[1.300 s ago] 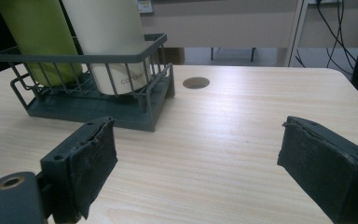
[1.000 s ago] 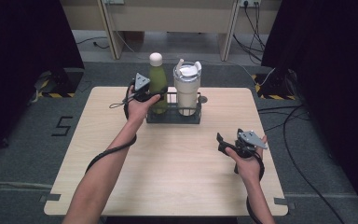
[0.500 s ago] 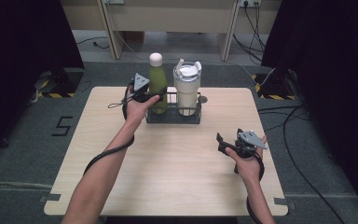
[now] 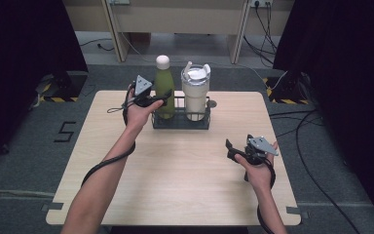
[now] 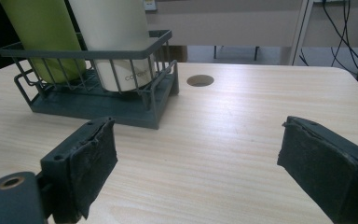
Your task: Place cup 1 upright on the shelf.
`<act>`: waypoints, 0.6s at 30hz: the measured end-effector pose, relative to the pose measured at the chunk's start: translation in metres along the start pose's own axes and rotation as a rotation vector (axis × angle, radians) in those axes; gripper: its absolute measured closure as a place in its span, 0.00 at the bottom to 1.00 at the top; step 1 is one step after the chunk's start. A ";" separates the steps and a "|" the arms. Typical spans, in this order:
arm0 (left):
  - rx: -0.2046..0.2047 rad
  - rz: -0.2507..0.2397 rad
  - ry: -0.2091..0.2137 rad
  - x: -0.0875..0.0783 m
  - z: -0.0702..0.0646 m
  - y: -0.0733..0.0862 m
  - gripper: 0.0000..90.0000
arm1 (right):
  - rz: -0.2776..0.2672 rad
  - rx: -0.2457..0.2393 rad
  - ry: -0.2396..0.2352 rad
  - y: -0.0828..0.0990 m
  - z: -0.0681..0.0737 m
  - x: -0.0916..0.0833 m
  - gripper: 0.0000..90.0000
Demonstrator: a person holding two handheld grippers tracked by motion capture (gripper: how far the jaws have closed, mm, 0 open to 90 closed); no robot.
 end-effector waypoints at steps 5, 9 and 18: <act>-0.001 -0.002 0.003 -0.006 0.001 -0.002 0.16 | 0.002 0.000 0.001 0.001 -0.001 0.001 0.12; -0.001 -0.009 0.014 -0.012 0.000 -0.005 0.16 | 0.004 -0.002 -0.001 0.003 -0.001 0.000 0.12; -0.003 -0.009 0.028 -0.026 -0.003 -0.005 0.16 | 0.004 0.011 0.013 0.004 -0.007 -0.001 0.12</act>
Point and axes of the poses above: each handheld gripper's, and its own axes: x roughly forward along the jaws, y roughly out of its underside, z roughly to its left, the point moved 4 cm from there along x, roughly forward along the jaws, and after that the axes turned 15 degrees about -z, right-handed, at the moved point
